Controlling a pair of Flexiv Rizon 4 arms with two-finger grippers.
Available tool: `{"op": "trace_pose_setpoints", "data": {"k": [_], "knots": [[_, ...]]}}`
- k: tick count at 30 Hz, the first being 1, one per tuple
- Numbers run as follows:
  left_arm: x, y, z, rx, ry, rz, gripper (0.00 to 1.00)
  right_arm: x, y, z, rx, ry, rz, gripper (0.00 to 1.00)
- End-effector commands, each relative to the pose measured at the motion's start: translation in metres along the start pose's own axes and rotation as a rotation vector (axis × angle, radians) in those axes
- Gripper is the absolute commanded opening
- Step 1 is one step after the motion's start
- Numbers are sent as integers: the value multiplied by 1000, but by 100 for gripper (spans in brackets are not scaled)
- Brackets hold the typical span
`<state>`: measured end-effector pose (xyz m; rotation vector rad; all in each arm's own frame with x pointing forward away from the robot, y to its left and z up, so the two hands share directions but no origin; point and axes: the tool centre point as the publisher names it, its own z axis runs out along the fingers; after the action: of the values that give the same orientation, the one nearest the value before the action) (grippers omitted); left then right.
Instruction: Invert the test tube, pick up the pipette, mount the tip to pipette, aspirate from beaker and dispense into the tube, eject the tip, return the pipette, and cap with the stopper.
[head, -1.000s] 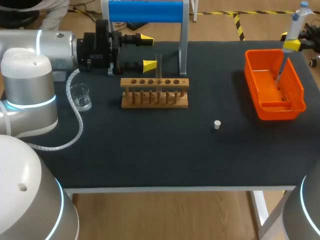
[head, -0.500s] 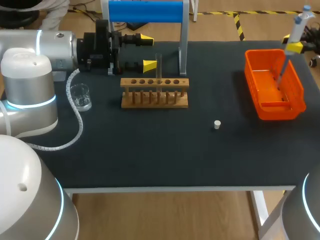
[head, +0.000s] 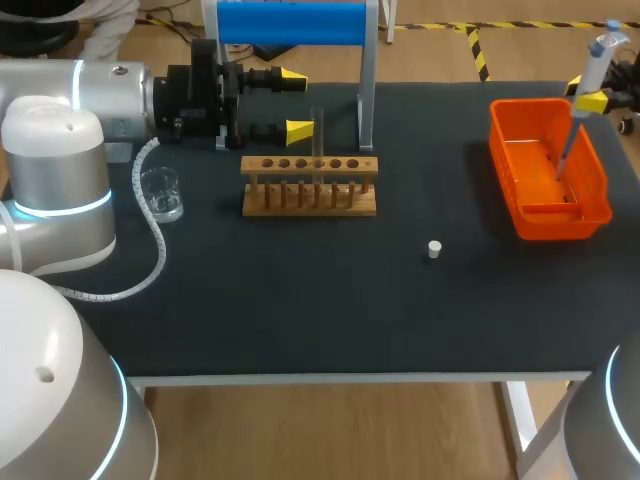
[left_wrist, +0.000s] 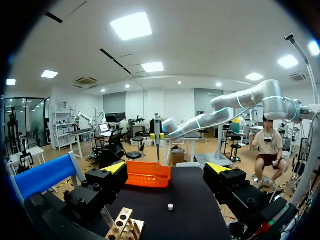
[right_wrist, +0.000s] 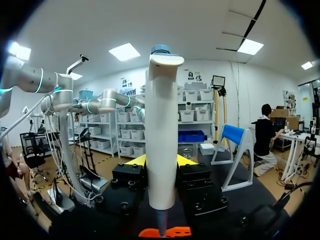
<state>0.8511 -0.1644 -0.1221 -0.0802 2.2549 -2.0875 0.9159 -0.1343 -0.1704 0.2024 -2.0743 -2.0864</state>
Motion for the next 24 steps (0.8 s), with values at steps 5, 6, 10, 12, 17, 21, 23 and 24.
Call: {"op": "trace_pose_setpoints", "data": {"k": [5, 6, 10, 12, 17, 21, 23, 24], "knots": [[1, 1, 0, 3, -3, 2, 100, -4, -3, -5, -9, 18, 6, 0], [1, 1, 0, 3, -3, 2, 100, -4, -3, -5, -9, 17, 6, 0], [1, 1, 0, 3, -3, 2, 100, -4, -4, -5, -11, 12, 9, 0], [1, 1, 0, 3, -3, 2, 100, -4, -4, -5, -12, 9, 11, 0], [1, 1, 0, 3, -3, 2, 100, -5, -4, -6, -15, 6, 11, 0], [1, 1, 0, 3, -3, 2, 100, -5, -4, -6, -15, 6, 11, 0], [1, 1, 0, 3, -3, 2, 100, -5, -4, -6, -15, 6, 11, 0], [1, 1, 0, 3, -3, 2, 100, -5, -4, -6, -15, 6, 11, 0]]}}
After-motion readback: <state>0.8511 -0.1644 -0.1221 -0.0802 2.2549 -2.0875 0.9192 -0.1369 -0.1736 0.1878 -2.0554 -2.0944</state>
